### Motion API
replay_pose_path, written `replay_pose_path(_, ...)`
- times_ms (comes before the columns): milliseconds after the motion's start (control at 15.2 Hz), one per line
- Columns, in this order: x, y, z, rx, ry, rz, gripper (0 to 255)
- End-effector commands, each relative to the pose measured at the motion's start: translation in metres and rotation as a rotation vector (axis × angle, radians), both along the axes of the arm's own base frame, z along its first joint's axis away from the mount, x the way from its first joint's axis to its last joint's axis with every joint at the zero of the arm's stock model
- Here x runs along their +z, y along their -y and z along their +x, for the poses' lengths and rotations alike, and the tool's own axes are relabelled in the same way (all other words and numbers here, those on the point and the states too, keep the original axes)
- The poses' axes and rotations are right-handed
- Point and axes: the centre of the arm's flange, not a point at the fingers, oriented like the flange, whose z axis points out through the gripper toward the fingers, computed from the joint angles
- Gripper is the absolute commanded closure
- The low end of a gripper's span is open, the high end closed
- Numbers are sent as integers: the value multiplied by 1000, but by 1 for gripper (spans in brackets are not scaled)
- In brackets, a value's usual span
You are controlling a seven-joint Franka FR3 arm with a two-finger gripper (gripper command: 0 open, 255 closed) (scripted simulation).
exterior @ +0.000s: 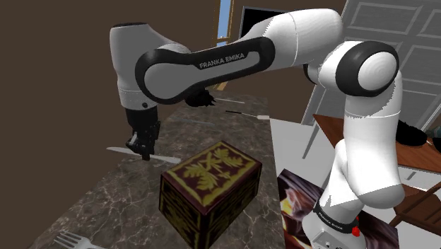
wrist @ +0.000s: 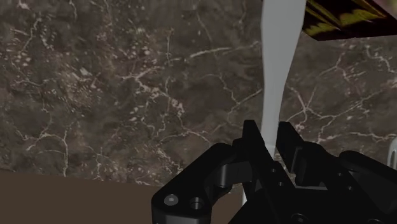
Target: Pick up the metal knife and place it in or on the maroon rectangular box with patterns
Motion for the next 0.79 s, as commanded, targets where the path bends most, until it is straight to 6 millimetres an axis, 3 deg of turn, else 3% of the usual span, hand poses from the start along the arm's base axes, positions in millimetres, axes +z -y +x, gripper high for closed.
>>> replay_pose_path(0, 10, 0, 1, 0, 0, 0, 255)
replay_pose_path(726, 68, 0, 1, 0, 0, 0, 255)
